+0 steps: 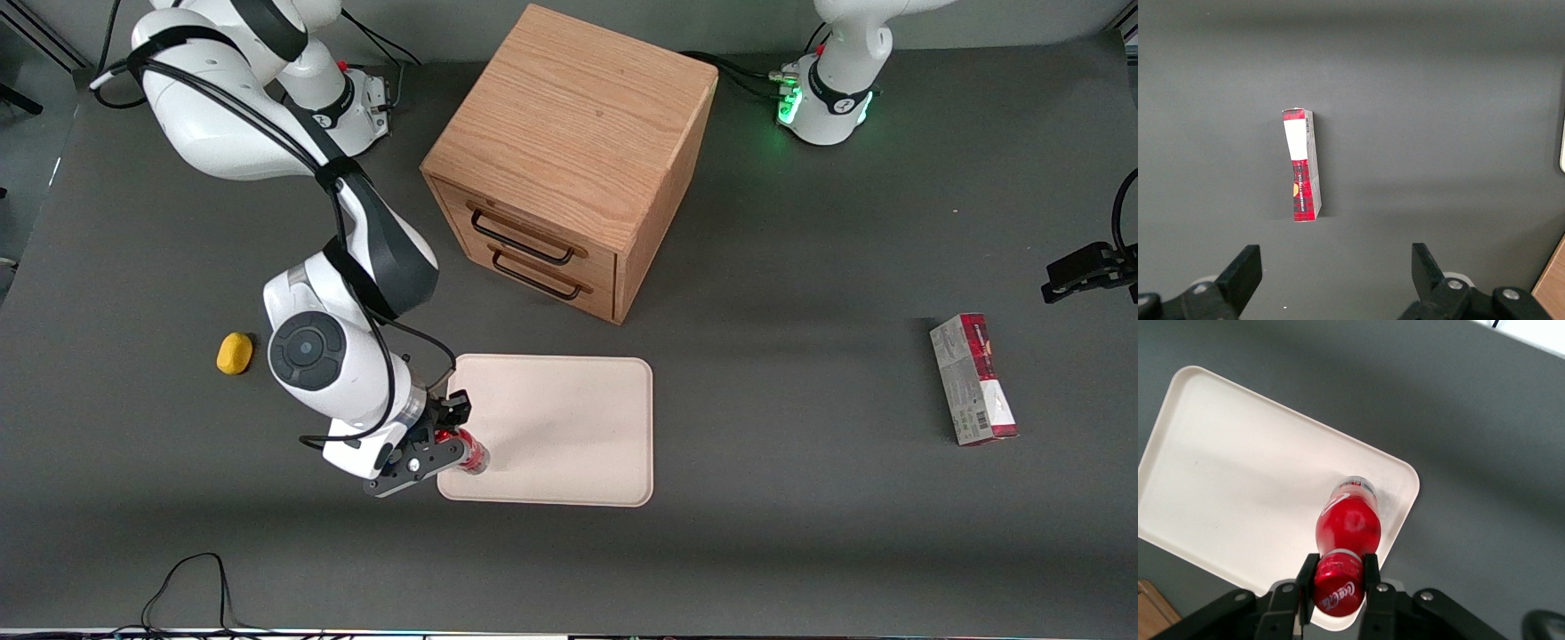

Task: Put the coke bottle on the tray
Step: 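Lower the bottle upright onto the tray and open the right gripper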

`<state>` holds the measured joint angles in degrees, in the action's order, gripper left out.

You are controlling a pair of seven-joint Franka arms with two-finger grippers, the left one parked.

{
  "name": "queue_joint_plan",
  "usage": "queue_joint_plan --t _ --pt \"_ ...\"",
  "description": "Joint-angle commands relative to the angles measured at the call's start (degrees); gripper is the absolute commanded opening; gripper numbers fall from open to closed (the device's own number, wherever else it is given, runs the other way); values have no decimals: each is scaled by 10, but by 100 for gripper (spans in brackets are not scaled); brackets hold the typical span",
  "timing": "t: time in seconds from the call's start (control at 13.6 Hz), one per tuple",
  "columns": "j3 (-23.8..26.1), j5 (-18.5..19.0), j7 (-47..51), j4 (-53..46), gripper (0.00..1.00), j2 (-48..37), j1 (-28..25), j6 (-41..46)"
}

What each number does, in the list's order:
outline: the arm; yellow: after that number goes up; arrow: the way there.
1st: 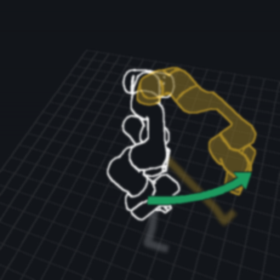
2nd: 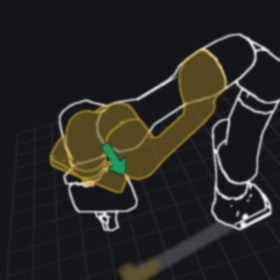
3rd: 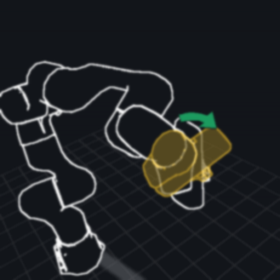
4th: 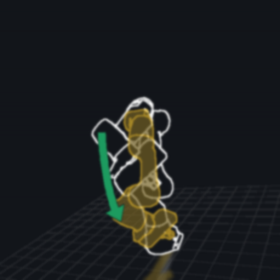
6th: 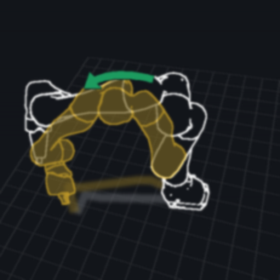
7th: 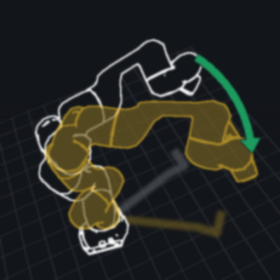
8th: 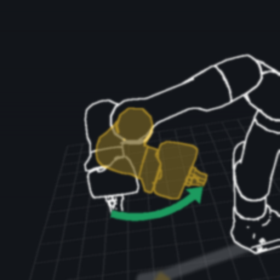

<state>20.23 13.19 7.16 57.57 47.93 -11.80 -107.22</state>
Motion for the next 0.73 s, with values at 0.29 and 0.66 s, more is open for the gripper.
queue_joint_plan --t 0.29,0.66 --pt "1 12 43 27 3 20 11 -63" --pt "1 11 58 28 57 23 11 -64"
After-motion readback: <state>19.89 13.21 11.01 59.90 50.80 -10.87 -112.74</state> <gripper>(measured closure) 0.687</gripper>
